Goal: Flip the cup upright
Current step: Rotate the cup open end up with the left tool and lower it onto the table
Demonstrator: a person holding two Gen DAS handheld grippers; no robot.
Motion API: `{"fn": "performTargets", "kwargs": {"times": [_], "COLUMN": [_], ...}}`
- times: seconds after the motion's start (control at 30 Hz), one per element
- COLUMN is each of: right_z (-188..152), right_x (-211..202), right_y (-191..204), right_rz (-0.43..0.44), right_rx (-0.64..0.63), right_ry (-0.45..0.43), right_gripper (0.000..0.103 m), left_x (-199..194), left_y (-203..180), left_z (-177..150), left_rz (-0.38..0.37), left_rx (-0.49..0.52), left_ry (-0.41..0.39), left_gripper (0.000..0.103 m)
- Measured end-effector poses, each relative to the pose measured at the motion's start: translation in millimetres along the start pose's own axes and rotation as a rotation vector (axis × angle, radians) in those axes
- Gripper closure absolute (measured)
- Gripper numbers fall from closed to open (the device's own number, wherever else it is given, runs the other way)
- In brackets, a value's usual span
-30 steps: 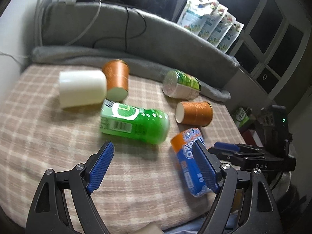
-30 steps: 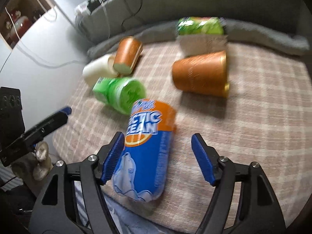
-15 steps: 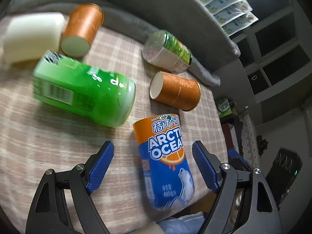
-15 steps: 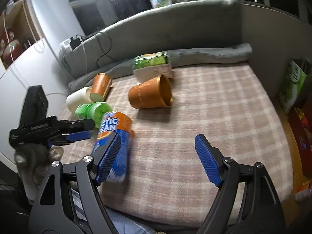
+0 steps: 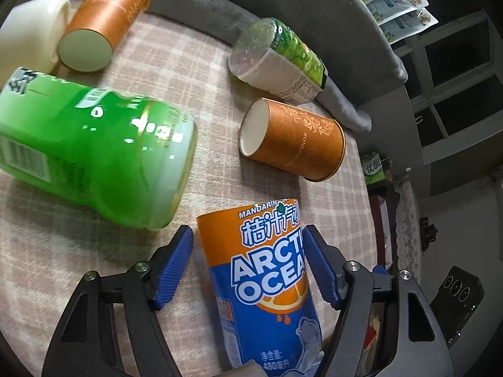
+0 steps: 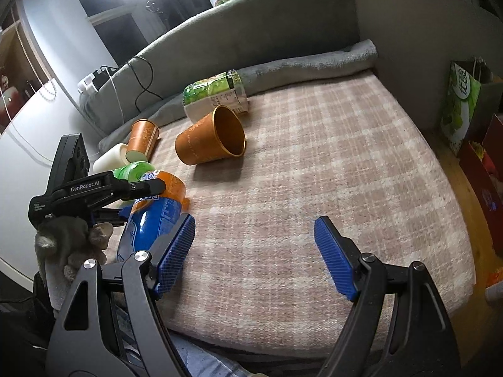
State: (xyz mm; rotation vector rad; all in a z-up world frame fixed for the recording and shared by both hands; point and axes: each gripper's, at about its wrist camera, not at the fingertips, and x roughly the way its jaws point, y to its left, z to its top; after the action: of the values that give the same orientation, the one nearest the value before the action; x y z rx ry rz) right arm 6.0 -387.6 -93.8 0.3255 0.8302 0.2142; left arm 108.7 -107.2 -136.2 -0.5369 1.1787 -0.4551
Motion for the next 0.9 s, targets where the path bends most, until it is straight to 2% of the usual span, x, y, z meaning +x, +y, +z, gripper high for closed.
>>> {"fn": "performTargets", "kwargs": {"times": [0.27, 0.57, 0.7, 0.9], "right_z": [-1.0, -2.2, -3.1, -3.7], "right_x": [2.3, 5.2, 7.0, 6.5], "right_y": [-10.0, -8.6, -8.5, -11.0], "right_rz": [0.0, 0.017, 0.028, 0.021], "right_rx": [0.039, 0.051, 0.064, 0.073], "right_ry": [0.002, 0.011, 0.019, 0.016], "right_gripper": [0.022, 0.022, 0.022, 0.022], "left_x": [-8.0, -44.9, -46.6, -39.8], "left_y": [-13.7, -47.1, -62.8, -78.1], "left_z": [-1.3, -5.8, -9.0, -17.6], "left_rz": [0.034, 0.073, 0.158, 0.23], "left_rx": [0.066, 0.248, 0.355, 0.473], "left_ry": [-0.048, -0.228, -0.331, -0.402], "left_gripper": [0.038, 0.038, 0.038, 0.038]}}
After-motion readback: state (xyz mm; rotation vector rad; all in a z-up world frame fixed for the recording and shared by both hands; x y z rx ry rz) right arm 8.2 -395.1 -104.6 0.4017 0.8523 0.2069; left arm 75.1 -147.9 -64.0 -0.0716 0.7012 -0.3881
